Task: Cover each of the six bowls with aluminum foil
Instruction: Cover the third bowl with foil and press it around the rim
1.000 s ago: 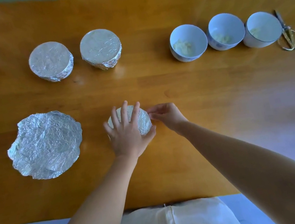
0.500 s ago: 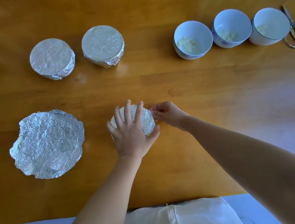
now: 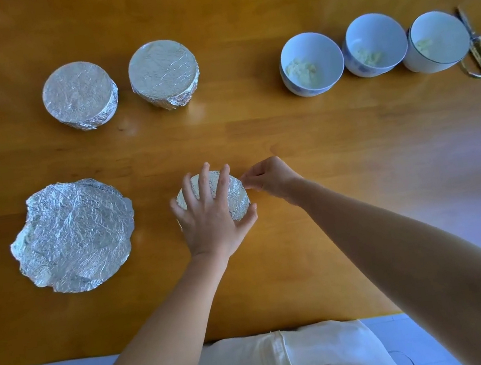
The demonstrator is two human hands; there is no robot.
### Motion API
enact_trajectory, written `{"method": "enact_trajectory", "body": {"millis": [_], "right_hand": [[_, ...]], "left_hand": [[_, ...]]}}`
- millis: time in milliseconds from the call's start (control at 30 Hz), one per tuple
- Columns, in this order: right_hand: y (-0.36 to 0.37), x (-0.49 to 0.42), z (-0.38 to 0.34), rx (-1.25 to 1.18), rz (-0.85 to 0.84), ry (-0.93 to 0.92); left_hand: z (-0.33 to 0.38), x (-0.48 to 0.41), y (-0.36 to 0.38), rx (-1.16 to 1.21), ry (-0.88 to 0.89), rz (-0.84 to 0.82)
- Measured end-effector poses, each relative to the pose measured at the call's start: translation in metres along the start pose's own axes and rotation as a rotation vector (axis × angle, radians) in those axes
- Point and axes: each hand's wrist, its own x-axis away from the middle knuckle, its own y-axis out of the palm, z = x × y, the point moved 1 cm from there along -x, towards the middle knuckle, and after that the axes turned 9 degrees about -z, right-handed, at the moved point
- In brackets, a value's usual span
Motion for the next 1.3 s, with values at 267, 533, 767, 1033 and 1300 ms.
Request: {"method": "enact_trajectory", "body": {"millis": [267, 533, 767, 1033, 1300], "right_hand": [[0.001, 0.012, -0.001, -0.110, -0.033, -0.024], [0.020, 0.010, -0.002, -0.295, 0.122, 0.145], [0.020, 0.015, -0.004, -0.276, 0.070, 0.087], [0.020, 0.010, -0.006, -0.292, -0.112, 0.053], [0.022, 0.013, -0.001, -0.323, -0.133, 0.019]], "left_hand": [[0.003, 0.000, -0.002, 0.006, -0.016, 0.006], [0.003, -0.001, -0.001, -0.029, -0.033, -0.019], [0.005, -0.002, -0.003, 0.003, -0.068, -0.017], [0.020, -0.007, -0.009, 0.134, -0.236, -0.030], [0.023, 0.001, -0.014, 0.293, -0.240, -0.037]]}}
